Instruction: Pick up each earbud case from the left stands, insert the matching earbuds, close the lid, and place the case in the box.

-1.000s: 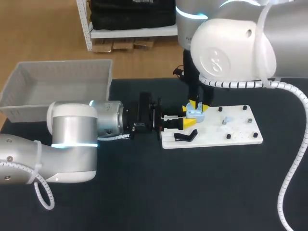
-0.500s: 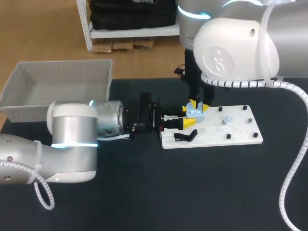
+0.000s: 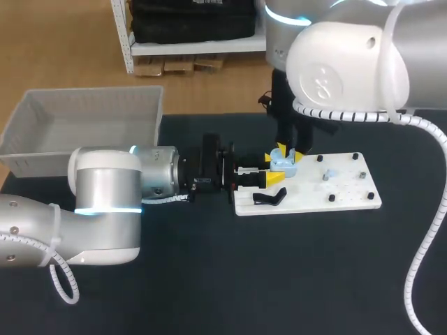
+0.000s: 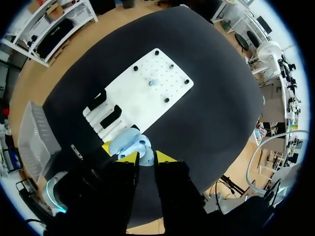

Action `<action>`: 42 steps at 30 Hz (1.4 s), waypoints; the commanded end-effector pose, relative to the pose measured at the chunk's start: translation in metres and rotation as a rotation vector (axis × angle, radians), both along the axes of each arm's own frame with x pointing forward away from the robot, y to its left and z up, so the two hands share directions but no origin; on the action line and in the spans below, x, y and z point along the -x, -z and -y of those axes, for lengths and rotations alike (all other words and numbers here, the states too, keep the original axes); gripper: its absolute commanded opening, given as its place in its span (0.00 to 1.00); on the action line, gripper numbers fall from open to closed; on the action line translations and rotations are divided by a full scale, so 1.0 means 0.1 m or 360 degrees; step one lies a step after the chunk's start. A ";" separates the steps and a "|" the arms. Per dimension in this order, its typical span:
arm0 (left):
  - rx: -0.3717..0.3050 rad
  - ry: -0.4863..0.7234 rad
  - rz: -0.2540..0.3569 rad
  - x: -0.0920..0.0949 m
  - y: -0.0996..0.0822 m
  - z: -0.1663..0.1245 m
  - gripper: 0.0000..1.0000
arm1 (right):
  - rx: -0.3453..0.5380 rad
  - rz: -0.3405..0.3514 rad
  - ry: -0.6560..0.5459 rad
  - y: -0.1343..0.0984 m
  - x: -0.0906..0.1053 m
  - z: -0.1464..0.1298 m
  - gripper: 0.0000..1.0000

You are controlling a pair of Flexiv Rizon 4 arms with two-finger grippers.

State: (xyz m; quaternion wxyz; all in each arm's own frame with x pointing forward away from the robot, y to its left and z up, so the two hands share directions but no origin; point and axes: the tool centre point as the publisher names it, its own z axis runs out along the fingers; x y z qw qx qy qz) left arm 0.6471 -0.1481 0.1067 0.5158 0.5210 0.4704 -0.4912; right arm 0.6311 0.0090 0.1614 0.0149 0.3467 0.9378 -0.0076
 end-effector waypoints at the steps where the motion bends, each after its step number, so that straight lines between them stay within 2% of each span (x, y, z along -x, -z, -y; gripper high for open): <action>1: 0.0006 -0.0004 0.0004 0.00 0.01 0.00 0.00 | -0.0004 0.0004 0.0005 0.02 0.01 -0.01 0.00; 10: 0.0006 -0.0004 0.0004 0.00 0.01 0.00 0.00 | -0.0034 0.0027 -0.0001 0.02 0.01 -0.03 0.00; 42: 0.0006 -0.0004 0.0004 0.00 0.01 0.00 0.00 | -0.0036 0.0001 0.0029 0.09 -0.07 -0.03 0.00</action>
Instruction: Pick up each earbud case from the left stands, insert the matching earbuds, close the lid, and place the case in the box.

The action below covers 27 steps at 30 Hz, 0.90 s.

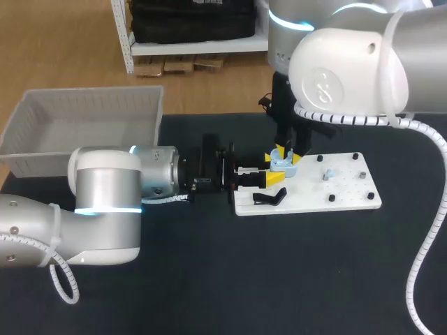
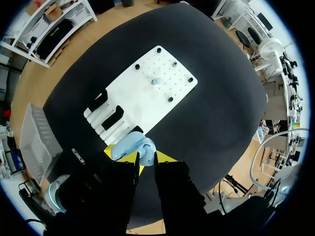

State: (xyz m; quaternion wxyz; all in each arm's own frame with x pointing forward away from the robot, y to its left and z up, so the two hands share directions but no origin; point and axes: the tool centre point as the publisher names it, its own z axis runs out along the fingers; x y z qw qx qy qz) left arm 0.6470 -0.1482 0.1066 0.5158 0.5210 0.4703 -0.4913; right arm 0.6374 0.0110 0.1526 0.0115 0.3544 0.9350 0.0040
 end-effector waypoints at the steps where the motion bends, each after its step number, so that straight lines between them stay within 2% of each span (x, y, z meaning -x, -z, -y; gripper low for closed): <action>1: 0.0006 -0.0004 0.0004 0.00 0.01 0.00 0.00 | 0.0004 -0.0003 0.0004 0.01 -0.01 -0.01 0.00; 27: 0.0006 -0.0004 0.0004 0.00 0.01 0.00 0.00 | 0.0046 -0.0049 0.0019 0.10 -0.04 -0.01 0.00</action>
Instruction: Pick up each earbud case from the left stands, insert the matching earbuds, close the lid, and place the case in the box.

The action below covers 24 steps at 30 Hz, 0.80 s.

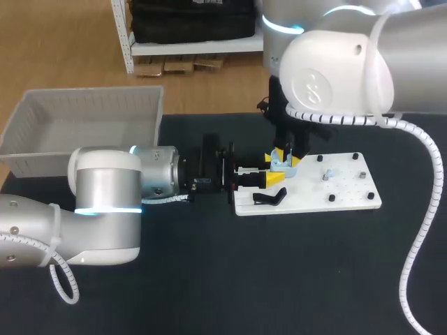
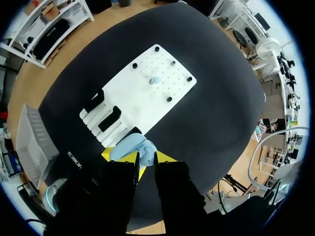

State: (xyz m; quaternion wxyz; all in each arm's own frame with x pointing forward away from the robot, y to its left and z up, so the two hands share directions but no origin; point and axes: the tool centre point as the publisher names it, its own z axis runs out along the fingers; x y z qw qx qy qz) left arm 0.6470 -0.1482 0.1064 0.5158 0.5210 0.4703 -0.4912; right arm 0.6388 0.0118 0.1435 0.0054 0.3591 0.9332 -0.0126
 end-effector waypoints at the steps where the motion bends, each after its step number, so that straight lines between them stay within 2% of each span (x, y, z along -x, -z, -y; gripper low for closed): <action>1: 0.0006 -0.0004 0.0004 0.00 0.01 0.00 0.00 | 0.0004 -0.0014 0.0004 0.01 -0.02 0.00 0.00; 6: 0.0006 -0.0004 0.0004 0.00 0.01 0.00 0.00 | -0.0008 -0.0016 0.0007 0.01 -0.02 0.00 0.00; 8: 0.0006 -0.0004 0.0004 0.00 0.01 0.00 0.00 | -0.0010 -0.0017 0.0007 0.01 -0.02 0.01 0.13; 11: 0.0006 -0.0004 0.0004 0.00 0.01 0.00 0.00 | -0.0012 -0.0015 0.0007 0.01 -0.01 0.02 0.19; 14: 0.0006 -0.0004 0.0004 0.00 0.01 0.00 0.00 | -0.0025 -0.0013 0.0009 0.00 -0.01 0.02 0.32; 20: 0.0006 -0.0004 0.0004 0.00 0.01 0.00 0.00 | -0.0052 -0.0002 0.0004 -0.03 0.00 0.04 0.34; 24: 0.0006 -0.0004 0.0004 0.00 0.01 0.00 0.00 | -0.0126 0.0025 -0.0014 -0.15 0.05 0.08 0.28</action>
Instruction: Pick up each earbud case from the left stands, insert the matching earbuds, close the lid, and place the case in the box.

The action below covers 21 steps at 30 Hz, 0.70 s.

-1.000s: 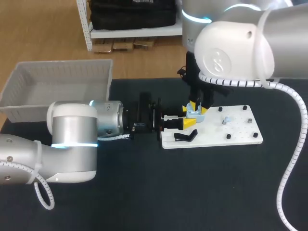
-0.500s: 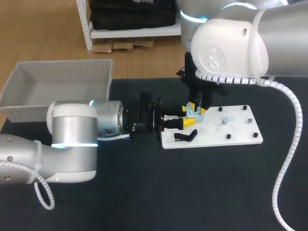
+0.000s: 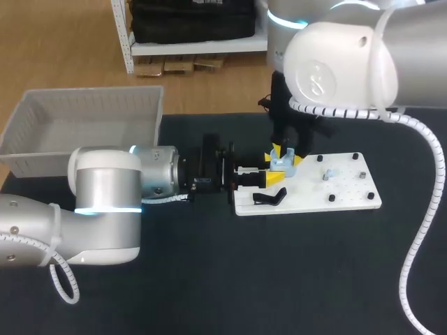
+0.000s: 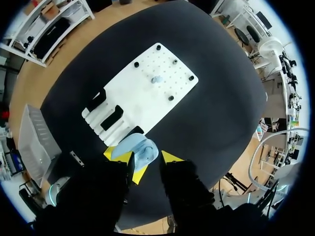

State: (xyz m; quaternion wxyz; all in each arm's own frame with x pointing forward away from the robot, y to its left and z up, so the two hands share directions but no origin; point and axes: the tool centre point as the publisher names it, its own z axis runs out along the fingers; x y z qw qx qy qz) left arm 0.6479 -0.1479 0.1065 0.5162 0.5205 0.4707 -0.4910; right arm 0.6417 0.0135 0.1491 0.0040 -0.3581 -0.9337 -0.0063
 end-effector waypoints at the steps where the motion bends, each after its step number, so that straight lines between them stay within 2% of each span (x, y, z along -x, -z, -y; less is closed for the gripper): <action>1: 0.0006 -0.0002 0.0004 0.01 0.01 0.00 0.00 | -0.0082 0.0043 -0.0022 -0.13 0.09 0.12 0.24; 2: 0.0006 -0.0002 0.0004 0.01 0.01 0.00 0.00 | -0.0106 0.0051 -0.0032 -0.16 0.10 0.15 0.22; 7: 0.0006 -0.0002 0.0004 0.01 0.01 0.00 0.00 | -0.0141 0.0173 -0.0219 -0.26 0.13 0.37 0.26; 9: 0.0006 -0.0002 0.0004 0.01 0.01 0.00 0.00 | -0.0107 0.0242 -0.0324 -0.25 0.14 0.48 0.40; 10: 0.0006 -0.0002 0.0004 0.01 0.01 0.00 0.00 | -0.0102 0.0258 -0.0360 -0.24 0.14 0.52 0.42; 12: 0.0006 -0.0002 0.0004 0.01 0.01 0.00 0.00 | -0.0076 0.0322 -0.0378 -0.22 0.11 0.61 0.36; 16: 0.0006 -0.0002 0.0004 0.01 0.01 0.00 0.00 | -0.0042 0.0372 -0.0392 -0.17 0.04 0.76 0.27; 20: 0.0006 -0.0002 0.0004 0.01 0.01 0.00 0.00 | -0.0050 0.0376 -0.0422 -0.06 -0.04 0.85 0.38; 21: 0.0006 -0.0002 0.0004 0.01 0.01 0.00 0.00 | -0.0072 0.0387 -0.0430 -0.03 -0.06 0.87 0.37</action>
